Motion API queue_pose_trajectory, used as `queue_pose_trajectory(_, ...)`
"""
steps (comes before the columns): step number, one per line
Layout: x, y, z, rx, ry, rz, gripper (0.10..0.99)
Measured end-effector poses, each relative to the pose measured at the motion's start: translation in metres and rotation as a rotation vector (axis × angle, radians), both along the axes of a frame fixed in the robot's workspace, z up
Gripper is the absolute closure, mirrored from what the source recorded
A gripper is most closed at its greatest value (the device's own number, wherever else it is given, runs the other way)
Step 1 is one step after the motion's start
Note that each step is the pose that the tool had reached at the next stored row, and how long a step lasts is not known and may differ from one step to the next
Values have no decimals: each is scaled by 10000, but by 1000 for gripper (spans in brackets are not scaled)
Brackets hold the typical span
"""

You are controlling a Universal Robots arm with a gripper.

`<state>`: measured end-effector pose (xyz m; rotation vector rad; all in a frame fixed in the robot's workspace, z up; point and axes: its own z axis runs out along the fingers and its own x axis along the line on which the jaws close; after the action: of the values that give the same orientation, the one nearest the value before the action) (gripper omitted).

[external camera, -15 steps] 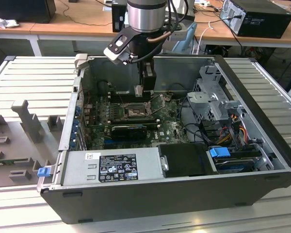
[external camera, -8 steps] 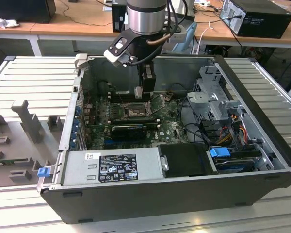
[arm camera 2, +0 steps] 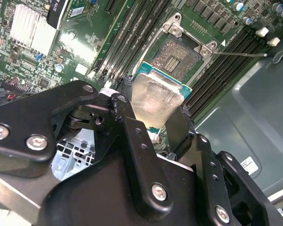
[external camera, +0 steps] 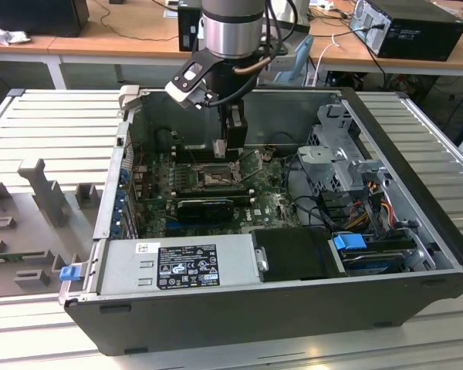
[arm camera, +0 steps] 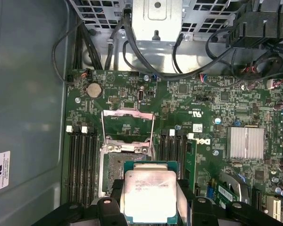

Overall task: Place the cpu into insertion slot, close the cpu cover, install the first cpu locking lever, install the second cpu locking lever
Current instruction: 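Place the cpu into insertion slot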

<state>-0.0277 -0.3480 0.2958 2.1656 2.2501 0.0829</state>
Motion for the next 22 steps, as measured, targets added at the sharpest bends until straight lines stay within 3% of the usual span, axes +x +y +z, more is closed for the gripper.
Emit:
queue_pose_trajectory(13,-1,1,-51,-12,21,-6,557)
queue_pose_trajectory(16,1,12,-76,-163,39,-6,557)
queue_pose_trajectory(22,1,23,-128,-157,49,-7,557)
